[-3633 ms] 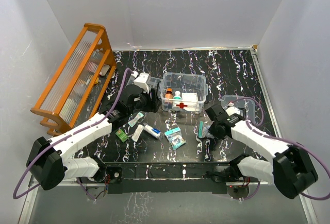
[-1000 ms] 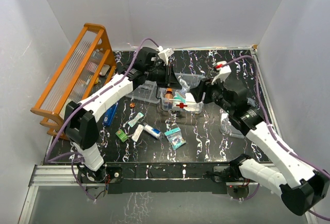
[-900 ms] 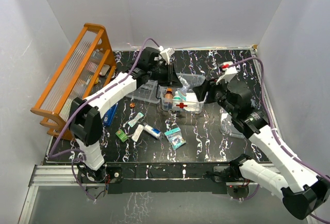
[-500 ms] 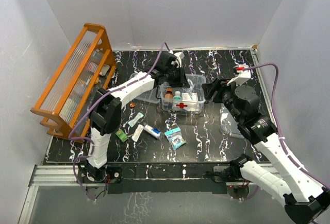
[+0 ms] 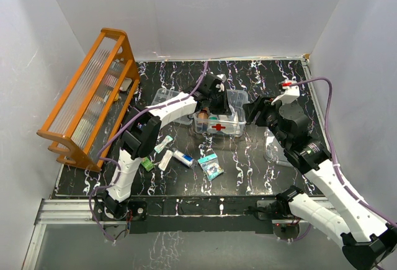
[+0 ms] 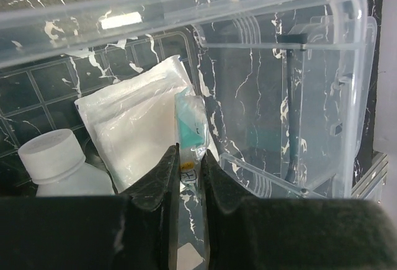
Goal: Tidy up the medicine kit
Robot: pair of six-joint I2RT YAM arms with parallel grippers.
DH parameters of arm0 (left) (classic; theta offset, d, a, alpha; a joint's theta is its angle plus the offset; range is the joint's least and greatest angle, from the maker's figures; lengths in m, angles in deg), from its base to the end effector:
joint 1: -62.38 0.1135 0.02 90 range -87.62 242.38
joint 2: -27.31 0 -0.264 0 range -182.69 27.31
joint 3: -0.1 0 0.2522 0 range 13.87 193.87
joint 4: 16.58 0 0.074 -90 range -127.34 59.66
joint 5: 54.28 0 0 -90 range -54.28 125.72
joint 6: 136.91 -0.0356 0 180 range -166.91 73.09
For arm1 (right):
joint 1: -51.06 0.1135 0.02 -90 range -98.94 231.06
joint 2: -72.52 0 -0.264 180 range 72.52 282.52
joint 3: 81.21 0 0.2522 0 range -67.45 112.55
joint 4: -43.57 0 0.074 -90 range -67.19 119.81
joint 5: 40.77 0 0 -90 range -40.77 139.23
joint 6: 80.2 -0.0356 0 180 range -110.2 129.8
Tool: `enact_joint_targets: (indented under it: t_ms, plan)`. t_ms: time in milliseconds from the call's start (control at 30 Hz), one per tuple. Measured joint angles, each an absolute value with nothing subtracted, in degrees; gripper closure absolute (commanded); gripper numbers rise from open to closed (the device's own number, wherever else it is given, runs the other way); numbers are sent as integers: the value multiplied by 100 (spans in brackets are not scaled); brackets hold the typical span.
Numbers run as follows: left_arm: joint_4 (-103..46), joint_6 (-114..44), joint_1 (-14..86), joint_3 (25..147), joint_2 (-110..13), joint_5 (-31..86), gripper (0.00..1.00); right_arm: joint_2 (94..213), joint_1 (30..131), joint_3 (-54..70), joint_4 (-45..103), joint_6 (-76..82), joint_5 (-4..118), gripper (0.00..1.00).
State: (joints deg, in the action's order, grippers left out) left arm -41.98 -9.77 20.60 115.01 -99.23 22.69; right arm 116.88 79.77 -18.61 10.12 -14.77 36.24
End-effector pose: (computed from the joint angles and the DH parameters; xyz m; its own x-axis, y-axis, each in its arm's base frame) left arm 0.3757 -0.3464 0.2093 -0.8309 -0.0464 -0.5544 0.3533 0.7258 -0.5902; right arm 0.1579 0.0774 0.3485 -0.3248 0.2841 -0.9021 -0.1570 0.9244 0.3476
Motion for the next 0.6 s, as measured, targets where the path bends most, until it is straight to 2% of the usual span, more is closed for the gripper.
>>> enact_joint_targets:
  t_ms: [367, 467, 600]
  plan:
    - [-3918, -690, 2063, 11344, -9978, 2004, 93, 11763, 7977, -1968, 1021, -1552, 3628, 41]
    - [-3843, -570, 2060, 11315, -9978, 1904, 89, 11765, 7977, -1968, 1026, -1565, 3631, 41]
    - [-3813, -465, 2060, 11315, -9978, 1860, 74, 11765, 7977, -1994, 1034, -1569, 3635, 41]
